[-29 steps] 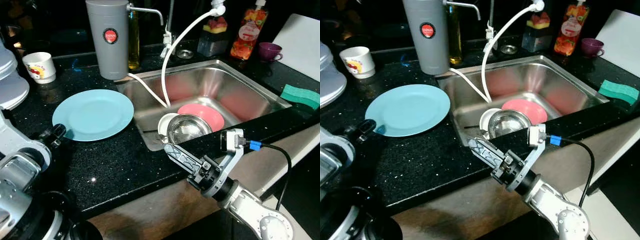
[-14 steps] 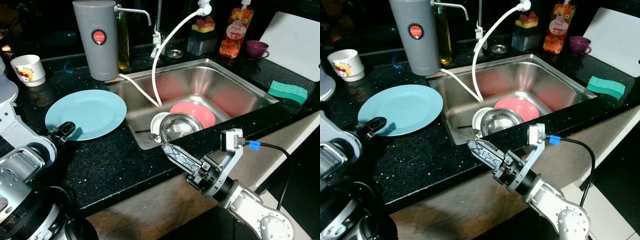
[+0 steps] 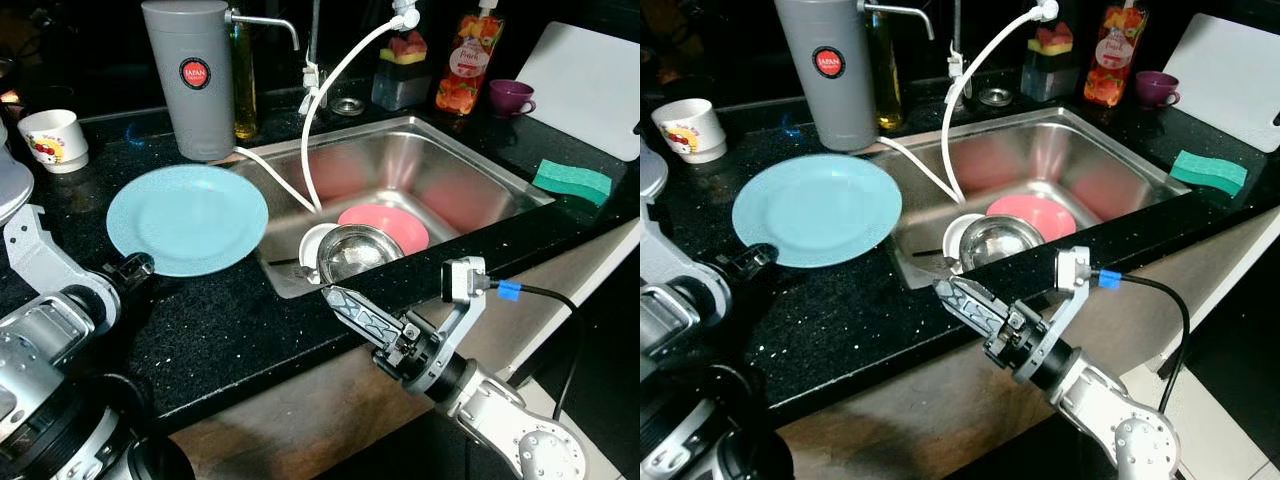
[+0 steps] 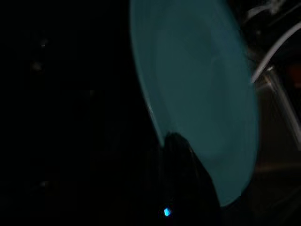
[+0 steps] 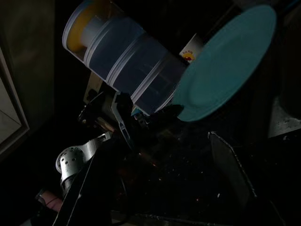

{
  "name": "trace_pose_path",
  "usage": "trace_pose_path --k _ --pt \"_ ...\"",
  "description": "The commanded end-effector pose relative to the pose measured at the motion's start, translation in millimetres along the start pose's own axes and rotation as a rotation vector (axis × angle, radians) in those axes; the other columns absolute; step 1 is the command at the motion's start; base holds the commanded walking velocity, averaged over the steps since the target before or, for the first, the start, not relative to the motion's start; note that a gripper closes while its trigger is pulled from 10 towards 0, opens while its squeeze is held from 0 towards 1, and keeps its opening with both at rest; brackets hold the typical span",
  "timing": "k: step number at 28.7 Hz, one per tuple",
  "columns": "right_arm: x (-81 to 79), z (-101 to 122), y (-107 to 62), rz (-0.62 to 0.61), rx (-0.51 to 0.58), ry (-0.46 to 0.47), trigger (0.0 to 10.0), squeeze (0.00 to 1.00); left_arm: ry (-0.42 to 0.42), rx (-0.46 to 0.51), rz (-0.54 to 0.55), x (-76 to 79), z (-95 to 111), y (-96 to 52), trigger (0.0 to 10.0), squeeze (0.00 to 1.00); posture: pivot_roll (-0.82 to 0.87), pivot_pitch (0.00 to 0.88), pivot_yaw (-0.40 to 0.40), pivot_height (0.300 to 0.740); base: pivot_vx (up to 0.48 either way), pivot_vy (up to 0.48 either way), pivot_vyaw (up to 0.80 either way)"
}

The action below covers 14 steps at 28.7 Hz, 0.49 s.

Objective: Kitchen organization

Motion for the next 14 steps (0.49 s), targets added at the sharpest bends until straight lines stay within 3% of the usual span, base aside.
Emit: trace_pose_path --k 1,6,7,8,10,11,14 --pt "-2.4 0 1.1 0.005 -0.001 -0.005 10.0 0.00 -0.017 -0.039 0.066 -12.6 -6 1.3 0.0 0.00 0.12 0.000 -0.001 0.740 0.000 0.000 0.00" --pt "-2.4 0 1.1 0.005 -0.001 -0.003 10.0 0.00 -0.024 -0.001 0.035 -6.7 -2 2.2 0.0 0.00 0.12 0.000 -0.002 0.740 0.000 0.000 0.00" --pt "-2.4 0 1.1 0.005 0.000 -0.003 10.0 0.00 -0.012 0.013 -0.022 3.2 1 2.6 0.0 0.00 0.12 0.000 -0.002 0.740 0.000 0.000 0.00" --pt "-2.1 0 1.3 0.003 0.002 -0.002 10.0 0.00 0.016 0.033 -0.147 24.6 4 1.4 0.0 0.00 0.12 0.000 -0.002 0.740 0.000 0.000 0.00" --pt "-1.7 0 1.4 0.001 0.003 -0.001 10.0 0.00 0.034 0.043 -0.235 39.4 5 -0.7 0.0 0.00 0.12 0.000 -0.002 0.740 0.000 0.000 0.00" --pt "-0.3 0 1.7 -0.008 0.007 0.001 10.0 0.00 0.075 0.063 -0.329 57.7 8 -5.1 0.0 0.00 0.12 0.000 0.000 0.740 0.000 0.000 0.00" --pt "1.2 1 1.9 -0.020 0.015 0.000 10.0 0.00 0.116 0.092 -0.403 70.9 11 -10.0 0.0 0.00 0.12 0.000 0.000 0.740 0.000 0.000 0.00"
Point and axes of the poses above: a point about 5 cm out from each wrist's last joint towards the gripper, its own y axis pointing out of the wrist towards the gripper, its own z axis along the axis of the wrist's last joint, x = y × z, the point moved 3 cm from there along y, pointing out of the wrist towards the gripper, and after that the axes turned 5 degrees about -y, right-handed, at the moved point
